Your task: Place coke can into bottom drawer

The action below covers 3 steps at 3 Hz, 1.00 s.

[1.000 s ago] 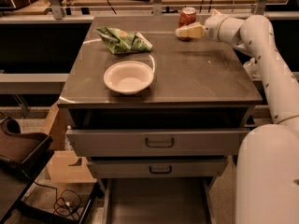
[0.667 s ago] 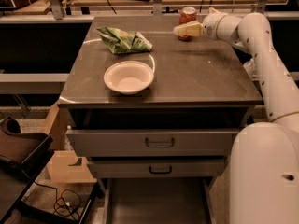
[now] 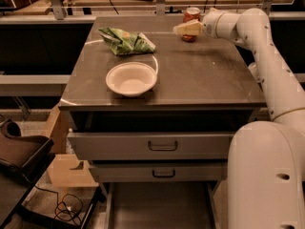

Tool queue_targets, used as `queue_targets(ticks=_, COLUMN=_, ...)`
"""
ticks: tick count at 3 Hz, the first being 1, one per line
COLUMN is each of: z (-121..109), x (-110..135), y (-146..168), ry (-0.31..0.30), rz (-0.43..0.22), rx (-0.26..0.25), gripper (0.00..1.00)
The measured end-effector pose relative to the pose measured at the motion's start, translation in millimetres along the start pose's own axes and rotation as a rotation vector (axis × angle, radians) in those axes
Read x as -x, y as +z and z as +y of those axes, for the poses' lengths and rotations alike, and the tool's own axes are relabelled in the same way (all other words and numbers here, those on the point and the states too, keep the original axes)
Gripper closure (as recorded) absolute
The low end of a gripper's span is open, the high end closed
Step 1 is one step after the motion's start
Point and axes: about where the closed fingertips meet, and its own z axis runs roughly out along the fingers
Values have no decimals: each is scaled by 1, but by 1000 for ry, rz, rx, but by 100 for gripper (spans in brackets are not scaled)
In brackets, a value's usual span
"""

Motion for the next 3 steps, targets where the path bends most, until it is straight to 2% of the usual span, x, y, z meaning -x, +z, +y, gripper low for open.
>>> queue_targets(ticks=1, z=2, x=-1, y=8, ry=37, rz=5, rx=1, gripper=0)
queue_targets(ticks=2, z=2, x=-2, y=19, ry=77, rz=-8, rx=-4, gripper=18)
queue_targets(ticks=3, z=4, x=-3, y=21, ry=78, rz=-7, rx=0, gripper=40)
